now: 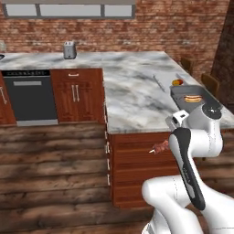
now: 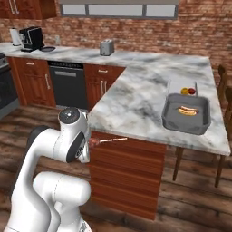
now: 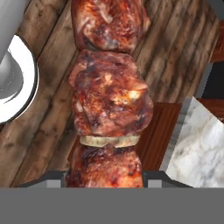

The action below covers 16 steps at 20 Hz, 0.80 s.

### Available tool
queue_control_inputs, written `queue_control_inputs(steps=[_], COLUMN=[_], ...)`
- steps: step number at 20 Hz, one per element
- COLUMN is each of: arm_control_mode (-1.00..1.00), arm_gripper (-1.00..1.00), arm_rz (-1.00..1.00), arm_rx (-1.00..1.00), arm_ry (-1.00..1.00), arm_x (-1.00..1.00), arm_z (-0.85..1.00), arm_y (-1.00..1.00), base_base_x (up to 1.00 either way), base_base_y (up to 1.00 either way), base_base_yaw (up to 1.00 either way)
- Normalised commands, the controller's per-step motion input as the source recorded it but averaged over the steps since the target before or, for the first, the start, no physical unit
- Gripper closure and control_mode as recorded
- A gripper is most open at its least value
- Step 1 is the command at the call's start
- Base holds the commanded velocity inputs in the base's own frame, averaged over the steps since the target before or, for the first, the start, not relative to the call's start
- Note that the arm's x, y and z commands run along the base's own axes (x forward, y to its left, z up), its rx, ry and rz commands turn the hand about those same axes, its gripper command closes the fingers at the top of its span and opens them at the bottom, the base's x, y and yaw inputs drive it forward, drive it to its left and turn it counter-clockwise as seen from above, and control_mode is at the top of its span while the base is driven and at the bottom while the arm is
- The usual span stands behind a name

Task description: Place the cold items (orange and bell pepper) from the fridge in one tupperware on the dining counter. Place the warm items (hot dog and kebab skewer) in the stove area in another tupperware.

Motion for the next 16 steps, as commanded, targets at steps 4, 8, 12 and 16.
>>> queue_control_inputs(steps=[4,8,12,16], arm_control_mode=[1.00,1.00,1.00,1.00], arm_gripper=[1.00,1.00,1.00,1.00], arm_rz=[0.00,0.00,0.00,0.00], arm_rx=[0.00,0.00,0.00,0.00], arm_ry=[0.00,0.00,0.00,0.00], arm_x=[0.00,0.00,0.00,0.00], arm_z=[0.00,0.00,0.00,0.00], arm_y=[0.00,0.00,0.00,0.00], base_base_x=[0.04,0.14,0.28,0.46], base_base_y=[-1.00,-0.96,-0.81,-0.40], base_base_yaw=[-0.02,-0.04,-0.06,-0.09])
